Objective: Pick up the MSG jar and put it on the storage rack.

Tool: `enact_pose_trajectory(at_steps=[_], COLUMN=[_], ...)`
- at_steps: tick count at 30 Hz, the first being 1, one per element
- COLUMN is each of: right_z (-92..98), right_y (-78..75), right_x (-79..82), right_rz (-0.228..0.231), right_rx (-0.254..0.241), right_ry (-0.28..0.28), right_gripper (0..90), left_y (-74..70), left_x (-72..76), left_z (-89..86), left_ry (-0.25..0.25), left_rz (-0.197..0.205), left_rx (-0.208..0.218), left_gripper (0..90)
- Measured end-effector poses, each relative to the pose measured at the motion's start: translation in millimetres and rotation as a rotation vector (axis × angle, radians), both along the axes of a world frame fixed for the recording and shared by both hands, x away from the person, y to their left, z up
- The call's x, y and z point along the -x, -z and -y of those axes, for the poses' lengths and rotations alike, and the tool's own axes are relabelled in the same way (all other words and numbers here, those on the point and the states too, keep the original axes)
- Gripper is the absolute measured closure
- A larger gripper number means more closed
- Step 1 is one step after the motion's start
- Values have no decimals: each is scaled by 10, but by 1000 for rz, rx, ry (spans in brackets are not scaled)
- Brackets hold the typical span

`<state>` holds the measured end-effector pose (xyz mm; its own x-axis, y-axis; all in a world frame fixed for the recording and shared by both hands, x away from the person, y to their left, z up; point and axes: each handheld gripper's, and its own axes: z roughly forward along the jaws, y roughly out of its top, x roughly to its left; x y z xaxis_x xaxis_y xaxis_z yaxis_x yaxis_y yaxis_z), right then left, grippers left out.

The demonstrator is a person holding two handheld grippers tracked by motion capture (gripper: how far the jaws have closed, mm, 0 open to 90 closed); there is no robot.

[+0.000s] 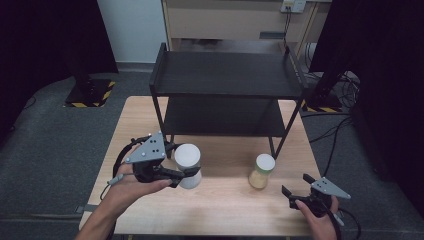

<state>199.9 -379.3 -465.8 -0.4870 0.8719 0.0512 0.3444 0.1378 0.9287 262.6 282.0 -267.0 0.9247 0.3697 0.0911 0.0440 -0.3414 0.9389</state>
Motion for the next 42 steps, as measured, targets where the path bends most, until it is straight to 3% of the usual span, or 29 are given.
enact_pose_trajectory(at_steps=[13,42], right_z=[-4,-8], right_y=[3,8], right_x=[11,9], right_rz=[-1,-8], right_rx=[-5,-4], right_ry=[0,0], right_gripper=[22,21], left_y=[-232,-887], left_x=[-87,-351], left_z=[13,66], left_ry=[8,8], left_rz=[-14,2], left_rx=[18,27], left_gripper=[326,326])
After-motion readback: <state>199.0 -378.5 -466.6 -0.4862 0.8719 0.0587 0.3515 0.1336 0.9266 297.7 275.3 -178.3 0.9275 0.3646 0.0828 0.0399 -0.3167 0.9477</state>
